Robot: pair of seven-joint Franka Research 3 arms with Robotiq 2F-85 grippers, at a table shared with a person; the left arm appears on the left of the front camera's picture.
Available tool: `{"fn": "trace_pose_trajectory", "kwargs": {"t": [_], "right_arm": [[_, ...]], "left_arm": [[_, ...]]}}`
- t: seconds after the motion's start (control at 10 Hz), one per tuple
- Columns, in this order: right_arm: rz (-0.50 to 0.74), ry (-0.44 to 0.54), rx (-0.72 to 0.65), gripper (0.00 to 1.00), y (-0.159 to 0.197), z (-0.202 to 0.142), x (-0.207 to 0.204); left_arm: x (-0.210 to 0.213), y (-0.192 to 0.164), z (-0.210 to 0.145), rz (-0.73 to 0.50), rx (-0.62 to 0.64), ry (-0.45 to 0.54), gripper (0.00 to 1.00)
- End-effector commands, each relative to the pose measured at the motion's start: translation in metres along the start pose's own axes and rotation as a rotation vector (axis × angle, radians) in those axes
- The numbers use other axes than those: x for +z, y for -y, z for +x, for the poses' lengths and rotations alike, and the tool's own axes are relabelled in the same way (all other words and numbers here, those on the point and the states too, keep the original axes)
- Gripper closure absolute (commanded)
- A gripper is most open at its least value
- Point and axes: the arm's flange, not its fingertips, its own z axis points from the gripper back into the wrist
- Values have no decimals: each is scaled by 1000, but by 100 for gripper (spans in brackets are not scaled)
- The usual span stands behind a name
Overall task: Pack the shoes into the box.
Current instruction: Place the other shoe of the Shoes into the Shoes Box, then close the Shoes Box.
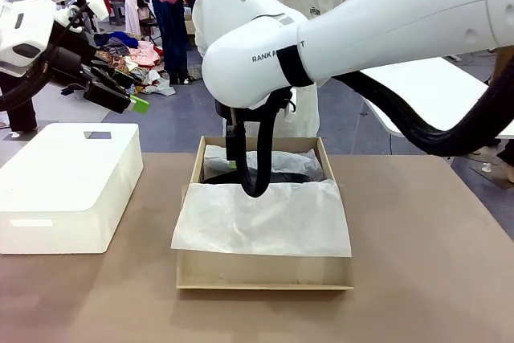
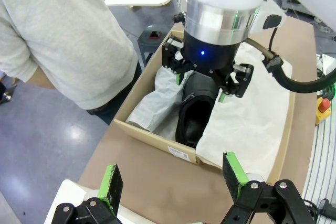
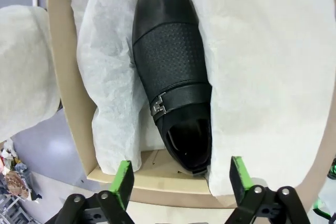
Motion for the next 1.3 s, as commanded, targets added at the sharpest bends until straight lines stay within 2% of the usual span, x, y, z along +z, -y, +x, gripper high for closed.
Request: {"fn": "trace_pose_trajectory", "kwargs": {"t": [0.0, 0.3, 0.4, 0.7, 0.9, 1.2], "right_arm": [[-48, -15, 20, 0, 6, 9, 1], [-46, 6, 14, 0, 11, 16, 8], [-32, -5, 1, 0, 4, 0, 3], [-37, 2, 0, 0, 4, 1, 3], [-46, 6, 157, 0, 7, 22, 32], [-99, -13, 501, 0, 1, 71, 64]], "left_arm": [[0, -1, -1, -11, -2, 10, 0], [0, -1, -1, -11, -2, 10, 0], [0, -1, -1, -11, -2, 10, 0], [0, -1, -1, -11, -2, 10, 0], [0, -1, -1, -11, -2, 10, 0], [0, -1, -1, -11, -2, 10, 0]]}}
